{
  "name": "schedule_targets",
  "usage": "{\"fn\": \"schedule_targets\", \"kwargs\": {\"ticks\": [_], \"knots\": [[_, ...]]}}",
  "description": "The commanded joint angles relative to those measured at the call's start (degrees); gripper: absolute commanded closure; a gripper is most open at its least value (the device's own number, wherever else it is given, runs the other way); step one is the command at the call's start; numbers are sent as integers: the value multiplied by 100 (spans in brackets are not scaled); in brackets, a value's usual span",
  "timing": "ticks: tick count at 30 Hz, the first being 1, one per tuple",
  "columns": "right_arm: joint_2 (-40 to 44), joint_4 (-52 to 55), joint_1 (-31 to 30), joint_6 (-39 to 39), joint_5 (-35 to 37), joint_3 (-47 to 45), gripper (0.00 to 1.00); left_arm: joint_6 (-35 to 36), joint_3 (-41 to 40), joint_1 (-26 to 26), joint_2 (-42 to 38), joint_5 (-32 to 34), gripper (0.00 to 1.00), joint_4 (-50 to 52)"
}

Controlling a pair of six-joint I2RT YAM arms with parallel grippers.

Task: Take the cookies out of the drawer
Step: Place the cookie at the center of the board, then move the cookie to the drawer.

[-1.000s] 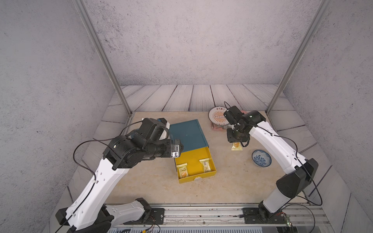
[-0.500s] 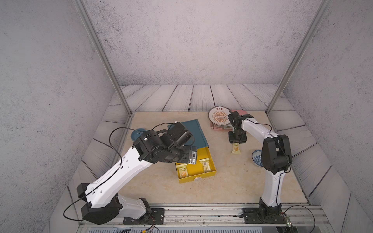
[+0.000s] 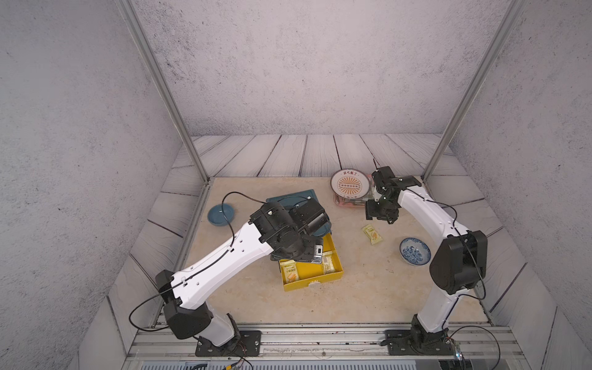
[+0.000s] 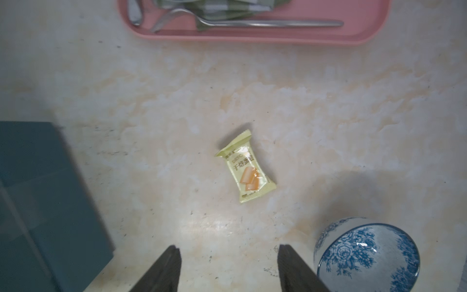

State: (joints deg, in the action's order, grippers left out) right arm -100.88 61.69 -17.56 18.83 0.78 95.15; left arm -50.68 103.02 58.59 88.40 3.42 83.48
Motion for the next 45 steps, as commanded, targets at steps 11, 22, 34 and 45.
{"fn": "schedule_targets", "kwargs": {"ticks": [11, 22, 34, 45], "knots": [[1184, 48, -294, 175, -886, -828, 39, -436, -242, 202, 462, -24, 64, -1310], [1359, 62, -292, 77, -911, -1058, 39, -957, -1401, 171, 319, -570, 75, -2821], [1384, 28, -293, -9, -895, -1166, 39, -879, -1622, 162, 485, -576, 75, -3015], [1281, -23, -292, 19, -1006, -966, 40, -585, -1686, 17, 337, -152, 75, -2328]]}}
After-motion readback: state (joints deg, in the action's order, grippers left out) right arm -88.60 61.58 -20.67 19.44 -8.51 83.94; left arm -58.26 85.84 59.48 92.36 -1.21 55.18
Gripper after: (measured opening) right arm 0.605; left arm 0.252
